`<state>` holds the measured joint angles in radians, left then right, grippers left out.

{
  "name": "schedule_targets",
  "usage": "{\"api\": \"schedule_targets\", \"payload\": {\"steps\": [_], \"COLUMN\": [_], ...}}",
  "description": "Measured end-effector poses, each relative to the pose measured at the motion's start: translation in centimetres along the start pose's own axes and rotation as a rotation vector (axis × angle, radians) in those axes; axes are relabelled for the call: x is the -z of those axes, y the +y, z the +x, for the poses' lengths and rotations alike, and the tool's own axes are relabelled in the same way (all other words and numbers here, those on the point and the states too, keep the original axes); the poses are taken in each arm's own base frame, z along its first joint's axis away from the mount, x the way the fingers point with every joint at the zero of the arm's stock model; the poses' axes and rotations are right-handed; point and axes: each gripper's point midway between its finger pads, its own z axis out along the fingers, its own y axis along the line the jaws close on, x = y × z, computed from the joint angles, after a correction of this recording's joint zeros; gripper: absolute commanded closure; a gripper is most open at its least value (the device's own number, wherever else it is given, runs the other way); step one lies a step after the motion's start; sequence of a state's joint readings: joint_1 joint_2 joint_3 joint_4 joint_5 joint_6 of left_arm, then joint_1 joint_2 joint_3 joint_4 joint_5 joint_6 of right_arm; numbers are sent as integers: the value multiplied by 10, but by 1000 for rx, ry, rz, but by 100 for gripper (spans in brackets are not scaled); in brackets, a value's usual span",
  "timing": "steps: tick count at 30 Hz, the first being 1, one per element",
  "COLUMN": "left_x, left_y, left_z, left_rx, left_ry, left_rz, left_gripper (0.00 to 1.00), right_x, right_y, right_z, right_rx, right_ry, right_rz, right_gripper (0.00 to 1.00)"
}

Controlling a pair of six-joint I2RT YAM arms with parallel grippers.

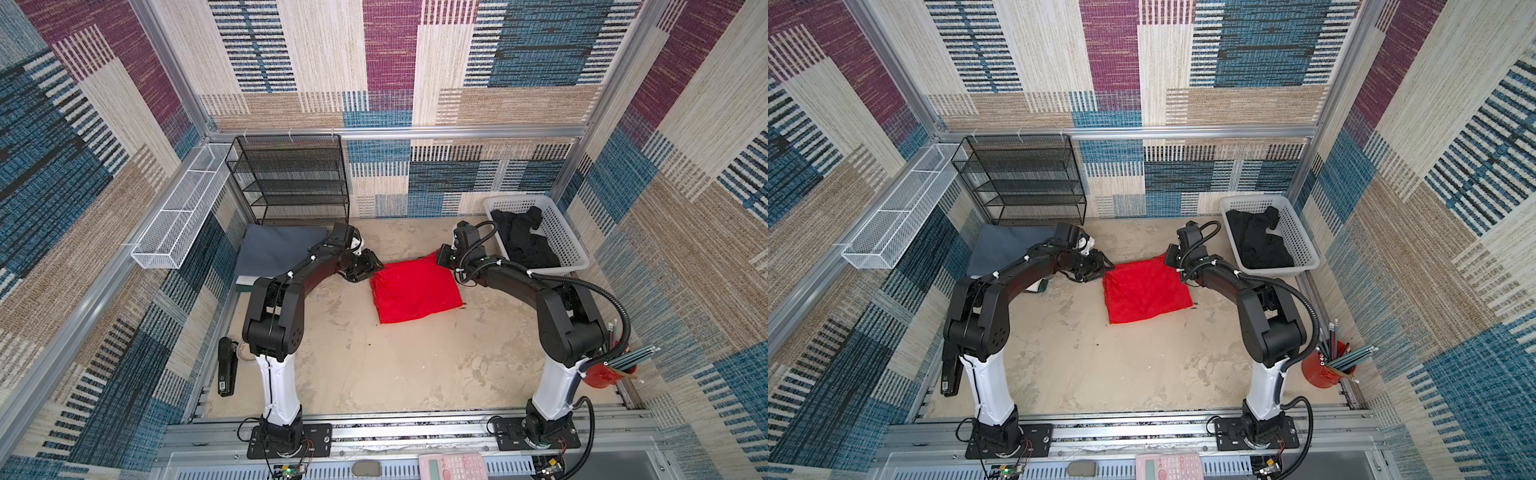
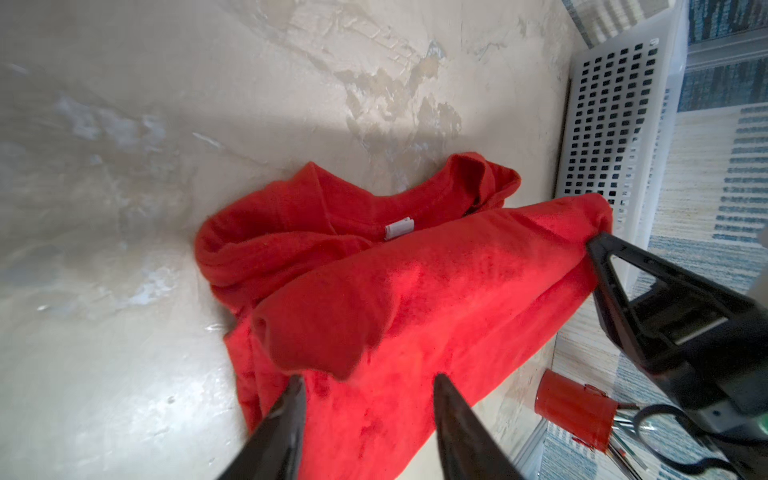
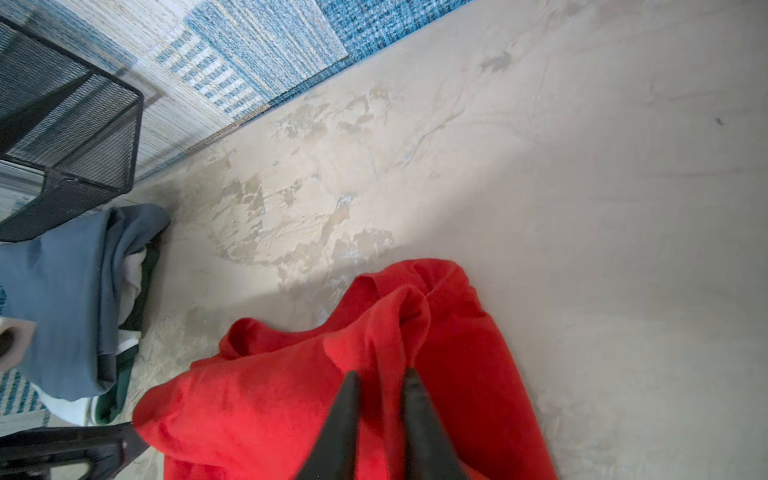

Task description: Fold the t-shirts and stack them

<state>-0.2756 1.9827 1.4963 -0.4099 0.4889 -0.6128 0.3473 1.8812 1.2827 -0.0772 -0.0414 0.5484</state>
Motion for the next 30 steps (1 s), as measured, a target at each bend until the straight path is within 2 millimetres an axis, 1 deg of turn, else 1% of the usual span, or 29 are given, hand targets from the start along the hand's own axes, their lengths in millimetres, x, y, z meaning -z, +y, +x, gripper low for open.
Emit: {"api": "schedule_targets", "payload": {"steps": [1, 2, 4, 5, 7, 9, 11, 15, 20, 22, 25, 30], "left_x": [4, 10, 23, 30, 41, 47, 49, 44, 28, 21, 13, 0], "left_y": [1, 2, -2, -3, -4, -3, 7, 22, 31, 34, 38, 44], "left_z": [-2, -5, -12, -15, -16, -10, 2, 32, 63, 72, 81, 81], "left_rx": [-5, -10, -37, -51, -65, -68, -62, -46, -32, -30, -16, 6], "left_ry": [-12, -28, -70, -90, -121, -126, -118, -80, -29, -11, 4, 5], "left_rz": [-18, -37, -64, -74, -95, -101, -123, -131, -123, -123, -122, -115], "left_gripper": [25, 20, 12, 7, 0, 2, 2, 1, 0, 2, 12, 24], "right_x": [-2, -4, -5, -5, -4, -1, 5, 20, 39, 46, 53, 57], "right_y": [0, 0, 0, 0, -1, -2, -2, -3, -1, 1, 0, -6], "right_z": [-1, -2, -5, -6, -8, -9, -11, -10, -5, 0, 11, 32], "right_rx": [1, 4, 9, 13, 30, 32, 43, 54, 60, 61, 56, 38], "right_ry": [0, 0, -8, -9, -15, -23, -30, -45, -51, -46, -28, 15], "right_rz": [2, 5, 16, 17, 23, 32, 34, 30, 0, -20, -45, -64], "right_gripper": [29, 22, 6, 1, 1, 1, 1, 1, 1, 1, 1, 1]}}
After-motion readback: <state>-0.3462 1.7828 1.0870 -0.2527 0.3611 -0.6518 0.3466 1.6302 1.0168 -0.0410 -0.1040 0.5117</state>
